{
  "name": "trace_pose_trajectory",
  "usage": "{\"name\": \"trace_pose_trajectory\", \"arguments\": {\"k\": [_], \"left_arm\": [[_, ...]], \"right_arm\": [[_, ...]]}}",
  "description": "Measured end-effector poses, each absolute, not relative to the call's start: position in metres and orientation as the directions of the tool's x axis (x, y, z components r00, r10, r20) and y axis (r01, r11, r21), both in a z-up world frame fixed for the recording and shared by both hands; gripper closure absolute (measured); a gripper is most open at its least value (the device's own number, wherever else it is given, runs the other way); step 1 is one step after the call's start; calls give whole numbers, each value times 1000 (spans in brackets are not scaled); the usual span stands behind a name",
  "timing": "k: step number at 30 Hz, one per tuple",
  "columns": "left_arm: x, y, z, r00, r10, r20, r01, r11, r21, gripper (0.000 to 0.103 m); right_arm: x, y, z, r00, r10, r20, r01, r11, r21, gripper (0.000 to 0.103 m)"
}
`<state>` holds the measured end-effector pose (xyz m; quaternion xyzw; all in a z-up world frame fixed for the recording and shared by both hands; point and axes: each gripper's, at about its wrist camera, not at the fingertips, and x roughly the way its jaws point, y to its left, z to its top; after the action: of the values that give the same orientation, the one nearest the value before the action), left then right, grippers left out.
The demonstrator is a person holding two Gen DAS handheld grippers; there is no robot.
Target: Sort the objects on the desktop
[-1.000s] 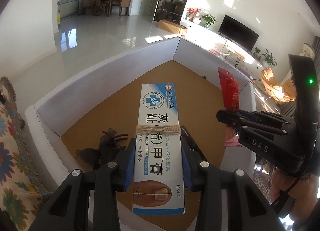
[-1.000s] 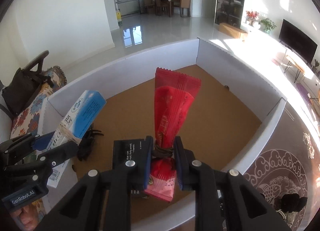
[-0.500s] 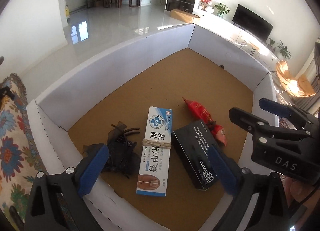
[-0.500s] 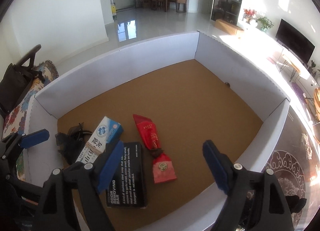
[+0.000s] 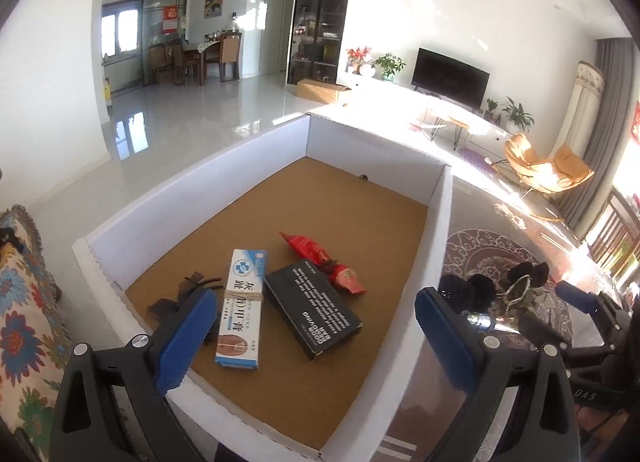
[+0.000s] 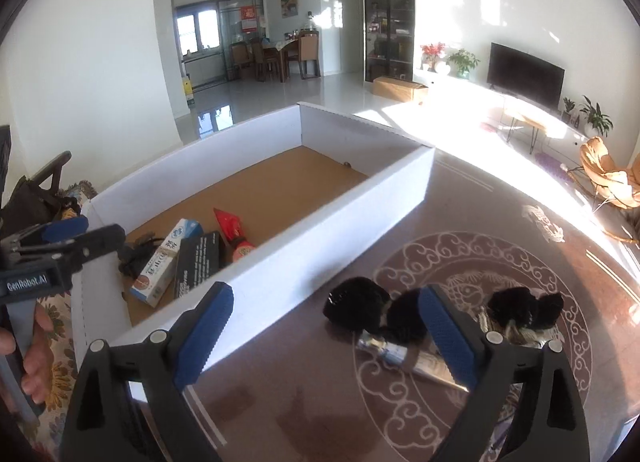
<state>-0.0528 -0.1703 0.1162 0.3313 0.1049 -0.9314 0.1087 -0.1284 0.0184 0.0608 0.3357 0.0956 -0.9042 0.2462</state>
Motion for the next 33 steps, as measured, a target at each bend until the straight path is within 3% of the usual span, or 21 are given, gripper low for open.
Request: {"name": "trace_pose_trajectory", "arguments": {"k": [7,14,23,33], "left_arm": [[-31,-75,139,-813,74,-578,9,-990,-140,2],[-24,-2,86,-710,236,-663,-141,-971,-195,2],[-35,19,4,-612,154,-775,-137,-987,-88,2],[-41,-5,-20,-588,151,-795,-89,-988,-123,2]], "right_arm": [[-65,141,2,-681,-158,-715,299,-951,-75,6],[-40,204,-27,-639,-64,-767,148,-988,-40,6],[-44,194,-43,-621,-59,-782,169,-984,-60,6],[-51,198,-48,-591,-66,-804,144,-989,-25,0]]}}
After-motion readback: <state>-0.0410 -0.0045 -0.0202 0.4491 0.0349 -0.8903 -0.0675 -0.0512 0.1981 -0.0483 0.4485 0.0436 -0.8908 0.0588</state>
